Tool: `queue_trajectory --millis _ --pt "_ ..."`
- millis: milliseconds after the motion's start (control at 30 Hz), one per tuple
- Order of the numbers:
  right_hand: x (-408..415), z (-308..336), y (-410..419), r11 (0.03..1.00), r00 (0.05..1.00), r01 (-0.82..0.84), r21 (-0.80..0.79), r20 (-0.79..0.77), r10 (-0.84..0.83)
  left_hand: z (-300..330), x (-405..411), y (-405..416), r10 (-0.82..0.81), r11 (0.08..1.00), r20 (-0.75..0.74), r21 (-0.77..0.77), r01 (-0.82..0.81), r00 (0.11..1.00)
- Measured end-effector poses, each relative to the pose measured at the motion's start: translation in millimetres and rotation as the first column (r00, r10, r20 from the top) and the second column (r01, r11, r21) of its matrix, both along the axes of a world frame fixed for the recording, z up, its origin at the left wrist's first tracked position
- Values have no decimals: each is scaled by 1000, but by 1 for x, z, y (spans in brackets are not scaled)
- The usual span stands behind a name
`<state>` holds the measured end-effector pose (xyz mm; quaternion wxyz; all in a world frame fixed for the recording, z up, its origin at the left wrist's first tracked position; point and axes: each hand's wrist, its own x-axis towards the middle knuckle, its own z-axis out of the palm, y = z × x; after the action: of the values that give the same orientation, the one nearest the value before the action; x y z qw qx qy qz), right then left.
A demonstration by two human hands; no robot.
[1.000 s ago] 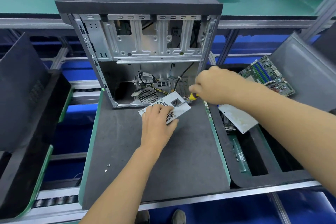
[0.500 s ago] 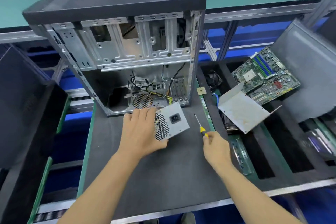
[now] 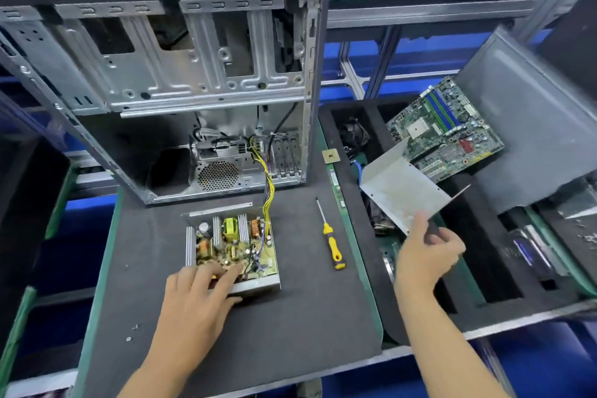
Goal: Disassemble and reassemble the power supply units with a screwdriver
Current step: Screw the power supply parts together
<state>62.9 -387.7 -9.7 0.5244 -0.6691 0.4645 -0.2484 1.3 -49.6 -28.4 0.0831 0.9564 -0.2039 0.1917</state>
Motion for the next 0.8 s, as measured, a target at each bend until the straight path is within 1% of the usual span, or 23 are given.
queue_trajectory --millis 33,67,100,133,200,300,333,400,467,500,567,600,633,667,700,733,767,800 --pt "8 4 -17 982 997 78 172 9 -80 0 1 1 -4 1000 -15 -5 4 1000" --pt "17 8 -33 938 992 118 325 5 -127 1 3 2 -8 1000 -37 -12 8 999" --pt "24 10 -46 895 991 117 430 3 -131 2 5 3 -12 1000 -57 -20 11 998" --pt "30 12 -59 876 995 86 476 -1 -97 2 6 4 -15 999 -71 -29 13 997" --pt "37 10 -80 882 999 -14 470 -33 33 1 6 5 -11 999 -87 -53 7 996" --pt "45 3 -100 858 968 -147 492 -108 228 -1 7 5 3 997 -108 -79 -12 994" --pt "49 2 -105 875 955 -171 453 -144 261 0 7 5 10 996 -114 -84 -20 993" --pt "56 2 -108 925 933 -211 316 -216 287 3 7 3 21 994 -122 -103 -34 992" --pt "56 9 -108 957 918 -227 179 -290 272 9 8 -2 14 990 -143 -139 -35 990" --pt "53 15 -106 963 915 -248 111 -300 270 15 9 -5 10 985 -173 -169 -40 985" --pt "43 27 -101 947 923 -321 -19 -232 308 29 13 -14 17 955 -270 -281 -95 963" --pt "35 37 -96 933 922 -353 -71 -194 334 39 16 -21 30 918 -325 -364 -154 945" --pt "28 46 -89 915 915 -387 -112 -168 366 49 20 -30 45 851 -390 -468 -240 920" --pt "20 54 -79 892 903 -422 -161 -157 399 62 25 -39 38 746 -476 -571 -342 879" --pt "12 59 -67 862 889 -457 -217 -153 433 72 31 -48 -15 598 -565 -666 -445 825" --pt "5 62 -51 829 872 -489 -271 -139 469 84 38 -55 -103 435 -640 -717 -544 761" --pt "-3 63 -32 799 855 -513 -313 -103 509 94 45 -58 -191 284 -702 -709 -645 686" --pt "-10 64 -11 769 832 -536 -348 -63 551 103 49 -59 -270 191 -730 -680 -708 628"
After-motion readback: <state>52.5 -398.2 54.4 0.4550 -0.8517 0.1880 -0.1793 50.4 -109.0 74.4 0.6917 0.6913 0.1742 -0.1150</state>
